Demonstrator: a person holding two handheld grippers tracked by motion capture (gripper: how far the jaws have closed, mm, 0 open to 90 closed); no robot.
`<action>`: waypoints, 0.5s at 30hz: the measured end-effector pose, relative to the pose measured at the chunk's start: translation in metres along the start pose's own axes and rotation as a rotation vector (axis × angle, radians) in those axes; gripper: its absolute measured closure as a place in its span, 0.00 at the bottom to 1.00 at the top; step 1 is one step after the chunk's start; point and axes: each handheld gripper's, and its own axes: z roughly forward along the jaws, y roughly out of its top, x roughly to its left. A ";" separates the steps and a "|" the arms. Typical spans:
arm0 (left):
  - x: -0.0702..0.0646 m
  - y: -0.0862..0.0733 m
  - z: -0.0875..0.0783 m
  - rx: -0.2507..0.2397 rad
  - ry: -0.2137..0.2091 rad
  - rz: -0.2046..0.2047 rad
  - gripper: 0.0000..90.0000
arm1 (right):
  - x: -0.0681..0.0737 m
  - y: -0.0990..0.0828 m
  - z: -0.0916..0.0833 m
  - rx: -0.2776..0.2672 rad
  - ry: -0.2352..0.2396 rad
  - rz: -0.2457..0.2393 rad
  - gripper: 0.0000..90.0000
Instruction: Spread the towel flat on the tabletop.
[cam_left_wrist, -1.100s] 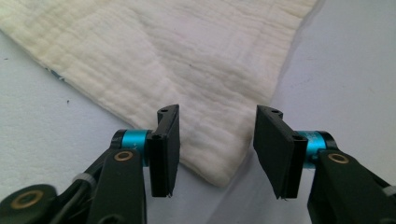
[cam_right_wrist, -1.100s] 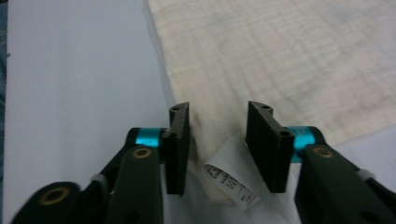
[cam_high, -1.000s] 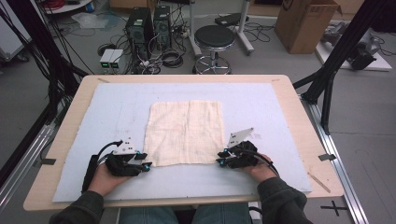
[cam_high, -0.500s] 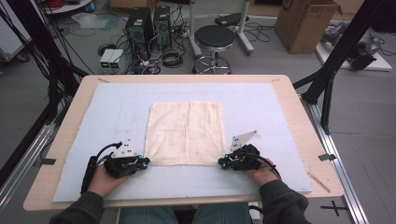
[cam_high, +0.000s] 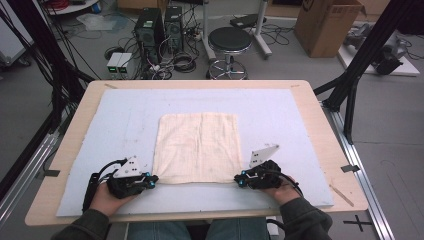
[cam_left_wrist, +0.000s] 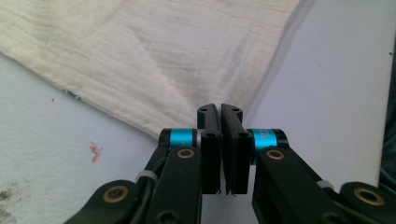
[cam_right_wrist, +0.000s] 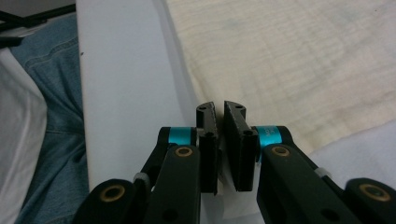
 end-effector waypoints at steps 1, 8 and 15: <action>-0.001 0.000 0.000 -0.001 -0.003 0.000 0.96 | 0.000 0.000 0.000 0.000 0.000 0.000 0.93; -0.006 0.000 -0.006 -0.019 -0.022 -0.009 0.80 | 0.006 -0.004 -0.009 -0.056 0.013 0.032 0.76; 0.001 0.000 -0.013 -0.077 0.015 -0.060 0.65 | -0.003 -0.005 -0.029 -0.186 -0.060 0.099 0.65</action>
